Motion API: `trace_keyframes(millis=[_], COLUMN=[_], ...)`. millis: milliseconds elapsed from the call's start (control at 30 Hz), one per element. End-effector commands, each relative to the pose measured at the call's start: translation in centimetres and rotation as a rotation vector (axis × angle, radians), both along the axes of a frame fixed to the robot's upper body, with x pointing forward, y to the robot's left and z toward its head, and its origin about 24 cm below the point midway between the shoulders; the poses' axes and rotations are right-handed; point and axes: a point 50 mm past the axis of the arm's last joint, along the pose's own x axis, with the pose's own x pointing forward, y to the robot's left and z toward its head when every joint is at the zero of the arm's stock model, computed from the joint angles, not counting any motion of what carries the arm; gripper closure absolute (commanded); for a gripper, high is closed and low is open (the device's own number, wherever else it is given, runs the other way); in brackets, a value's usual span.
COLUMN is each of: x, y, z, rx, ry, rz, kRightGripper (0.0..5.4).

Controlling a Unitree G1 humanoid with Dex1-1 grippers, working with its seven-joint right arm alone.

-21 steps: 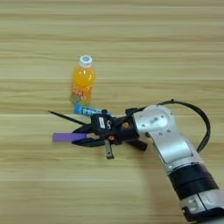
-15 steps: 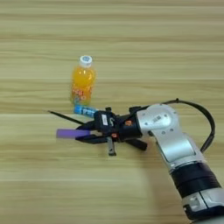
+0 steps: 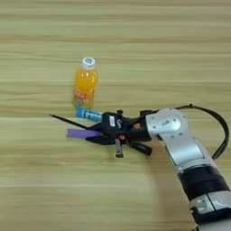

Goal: Move the objects on the table

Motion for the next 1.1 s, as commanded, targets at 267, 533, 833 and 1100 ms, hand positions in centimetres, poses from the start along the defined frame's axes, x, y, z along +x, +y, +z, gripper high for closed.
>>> trace_keyframes(millis=[267,533,833,1100], x=[1.7,1.5,1.6,1.6], y=[-2.4,-3.3,-3.7,-3.6], z=[1.9,1.5,1.3,1.4], rx=[-0.064,-0.077,-0.085,-0.071], ry=[-0.136,-0.124,-0.124,-0.125], rz=[-0.118,-0.156,-0.176,-0.167], kRightGripper=[4.63,4.63,4.63,4.19])
